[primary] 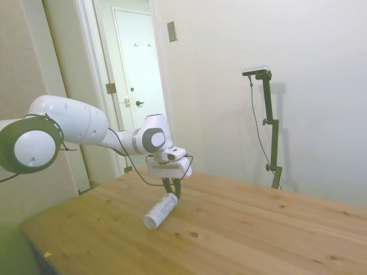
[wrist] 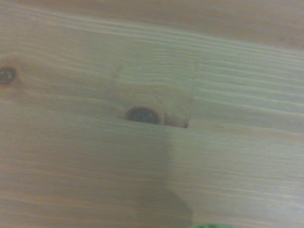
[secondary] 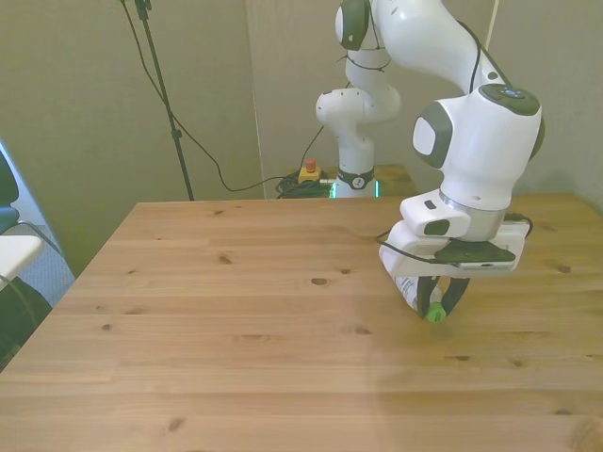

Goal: Stand the water bottle

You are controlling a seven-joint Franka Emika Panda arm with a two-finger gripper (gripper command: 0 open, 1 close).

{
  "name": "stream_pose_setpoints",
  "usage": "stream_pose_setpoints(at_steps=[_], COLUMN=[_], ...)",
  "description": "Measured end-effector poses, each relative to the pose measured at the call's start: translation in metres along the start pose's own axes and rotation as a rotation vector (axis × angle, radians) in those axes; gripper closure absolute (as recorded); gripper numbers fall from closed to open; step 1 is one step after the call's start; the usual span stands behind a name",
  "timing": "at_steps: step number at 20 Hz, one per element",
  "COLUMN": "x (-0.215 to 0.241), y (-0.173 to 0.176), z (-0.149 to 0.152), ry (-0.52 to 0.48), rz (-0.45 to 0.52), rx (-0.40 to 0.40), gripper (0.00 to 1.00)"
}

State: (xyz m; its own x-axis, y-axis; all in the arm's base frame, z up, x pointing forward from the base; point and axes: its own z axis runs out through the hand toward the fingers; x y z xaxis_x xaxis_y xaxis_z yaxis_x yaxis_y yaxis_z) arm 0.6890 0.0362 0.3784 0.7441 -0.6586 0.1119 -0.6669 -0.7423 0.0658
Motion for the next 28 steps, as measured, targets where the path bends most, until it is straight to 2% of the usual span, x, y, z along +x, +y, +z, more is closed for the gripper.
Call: stream_pose_setpoints(at_steps=[4, 7, 12, 13, 14, 17, 24, 28], x=[0.012, 0.026, 0.036, 0.032, 0.006, 0.004, 0.022, 0.04], y=[0.005, 0.012, 0.033, 0.037, 0.054, 0.054, 0.048, 0.031], z=[-0.011, -0.037, -0.102, -0.112, -0.125, -0.12, -0.096, -0.085], ry=[-0.007, 0.025, 0.193, 0.232, 0.26, 0.32, 0.605, 0.754], rz=[0.095, 0.202, 0.356, 0.378, 0.409, 0.435, 0.605, 0.714], rx=[0.014, 0.055, 0.167, 0.19, 0.226, 0.237, 0.258, 0.289], gripper=[1.0, 1.0, 1.0, 1.0, 1.0, 1.0, 1.0, 1.0])
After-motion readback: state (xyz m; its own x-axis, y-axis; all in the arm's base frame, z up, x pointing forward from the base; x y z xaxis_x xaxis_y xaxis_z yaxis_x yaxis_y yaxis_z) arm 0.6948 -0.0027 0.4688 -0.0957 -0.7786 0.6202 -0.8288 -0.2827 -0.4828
